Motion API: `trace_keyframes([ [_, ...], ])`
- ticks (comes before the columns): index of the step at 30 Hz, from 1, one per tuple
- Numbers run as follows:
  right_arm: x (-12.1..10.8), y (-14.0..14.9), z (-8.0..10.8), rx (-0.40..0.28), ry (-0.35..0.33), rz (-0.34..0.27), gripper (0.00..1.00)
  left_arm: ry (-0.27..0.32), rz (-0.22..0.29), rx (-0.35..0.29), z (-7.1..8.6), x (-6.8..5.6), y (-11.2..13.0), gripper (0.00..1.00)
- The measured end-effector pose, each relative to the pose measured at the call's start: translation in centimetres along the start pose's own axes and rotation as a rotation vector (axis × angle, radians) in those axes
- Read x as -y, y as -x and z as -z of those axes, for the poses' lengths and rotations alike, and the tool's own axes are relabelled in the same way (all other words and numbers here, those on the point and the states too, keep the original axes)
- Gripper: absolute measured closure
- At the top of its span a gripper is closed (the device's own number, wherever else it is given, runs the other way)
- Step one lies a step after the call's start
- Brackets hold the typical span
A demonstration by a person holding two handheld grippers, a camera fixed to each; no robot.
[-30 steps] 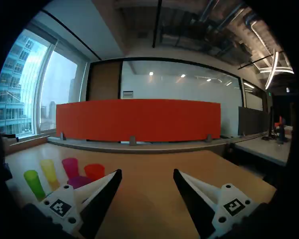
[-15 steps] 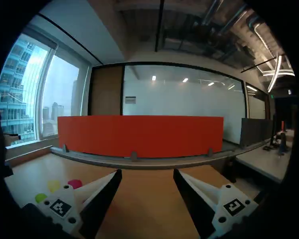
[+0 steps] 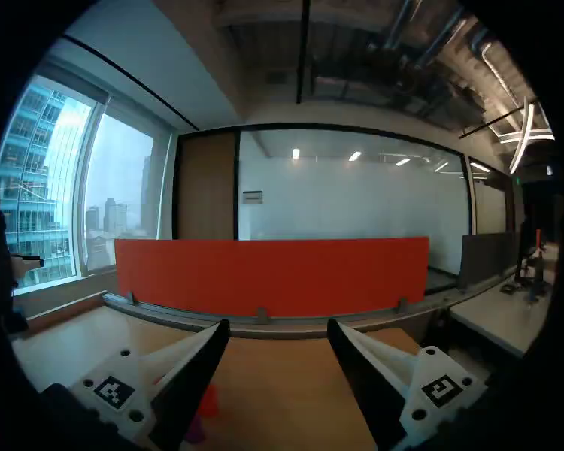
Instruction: Pour water
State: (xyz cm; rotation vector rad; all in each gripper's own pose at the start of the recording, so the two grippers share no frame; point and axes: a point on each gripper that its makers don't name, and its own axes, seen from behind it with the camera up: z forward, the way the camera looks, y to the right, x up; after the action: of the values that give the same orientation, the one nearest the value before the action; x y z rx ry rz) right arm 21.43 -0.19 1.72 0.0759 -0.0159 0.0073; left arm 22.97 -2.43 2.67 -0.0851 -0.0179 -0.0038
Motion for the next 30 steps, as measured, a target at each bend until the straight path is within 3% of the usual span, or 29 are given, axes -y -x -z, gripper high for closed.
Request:
trace_keyframes([
  [8, 1.8, 0.0, 0.2, 0.011, -0.092, 0.008, 0.0, 0.083, -0.03, 0.008, 0.0, -1.6, 0.0, 0.0],
  [12, 3.5, -0.7, 0.6, -0.003, -0.18, 0.012, 0.0, 0.144, -0.042, 0.002, 0.2, -2.9, -0.3, 0.0],
  [17, 5.9, -1.4, 1.5, -0.022, -0.288, 0.036, 0.0, 0.219, -0.02, 0.009, 0.4, -4.4, -0.1, 0.0],
  [23, 8.9, -2.0, 2.7, -0.014, -0.413, 0.043, 0.0, 0.292, -0.017, 0.02, 0.9, -5.5, 0.0, 0.0],
  [30, 10.1, -1.9, 2.9, -0.008, -0.468, 0.062, 0.0, 0.337, -0.03, 0.034, 1.0, -6.6, 0.4, 0.0],
])
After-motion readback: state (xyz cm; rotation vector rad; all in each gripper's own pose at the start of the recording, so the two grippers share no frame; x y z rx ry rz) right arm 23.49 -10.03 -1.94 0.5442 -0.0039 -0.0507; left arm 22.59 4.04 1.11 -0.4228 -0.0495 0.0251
